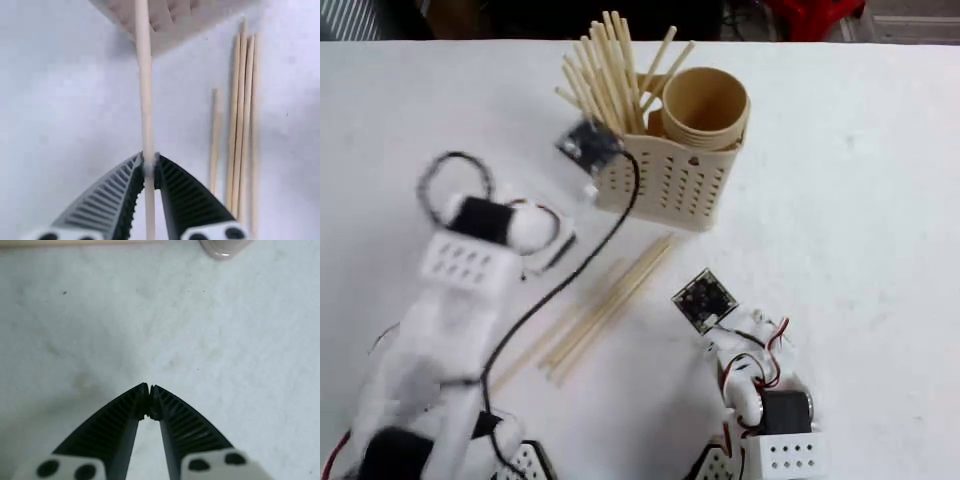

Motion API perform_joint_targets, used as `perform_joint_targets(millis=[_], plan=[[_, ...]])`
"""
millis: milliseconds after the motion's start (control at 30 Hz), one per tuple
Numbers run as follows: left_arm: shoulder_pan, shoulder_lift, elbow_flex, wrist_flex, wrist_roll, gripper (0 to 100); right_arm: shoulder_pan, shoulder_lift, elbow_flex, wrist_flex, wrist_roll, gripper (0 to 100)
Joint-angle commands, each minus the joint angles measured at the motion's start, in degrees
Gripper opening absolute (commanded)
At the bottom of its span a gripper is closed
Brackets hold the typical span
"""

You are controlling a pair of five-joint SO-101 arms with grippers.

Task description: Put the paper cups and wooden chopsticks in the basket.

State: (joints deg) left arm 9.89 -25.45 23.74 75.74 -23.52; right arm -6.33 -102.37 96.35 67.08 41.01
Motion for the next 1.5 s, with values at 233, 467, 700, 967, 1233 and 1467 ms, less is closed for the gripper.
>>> perform_joint_targets(millis=[233,467,700,967,1233,1467], plan=[[3.0,-9.6,-28.2,-4.9,10.8,2,0.0,-0.2,0.5,0.4,0.3,1.9],[11.3,-7.9,-26.0,-31.1,15.7,2,0.0,-0.2,0.5,0.4,0.3,1.9],[11.8,3.2,-27.3,-45.1,21.1,3,0.0,-0.2,0.5,0.4,0.3,1.9],[10.7,15.8,-32.4,-45.8,22.6,3,0.0,-0.2,0.5,0.4,0.3,1.9],[8.1,20.3,-34.2,-45.8,22.6,3,0.0,-0.2,0.5,0.4,0.3,1.9],[8.0,20.4,-34.2,-45.5,22.6,8,0.0,-0.2,0.5,0.4,0.3,1.9]])
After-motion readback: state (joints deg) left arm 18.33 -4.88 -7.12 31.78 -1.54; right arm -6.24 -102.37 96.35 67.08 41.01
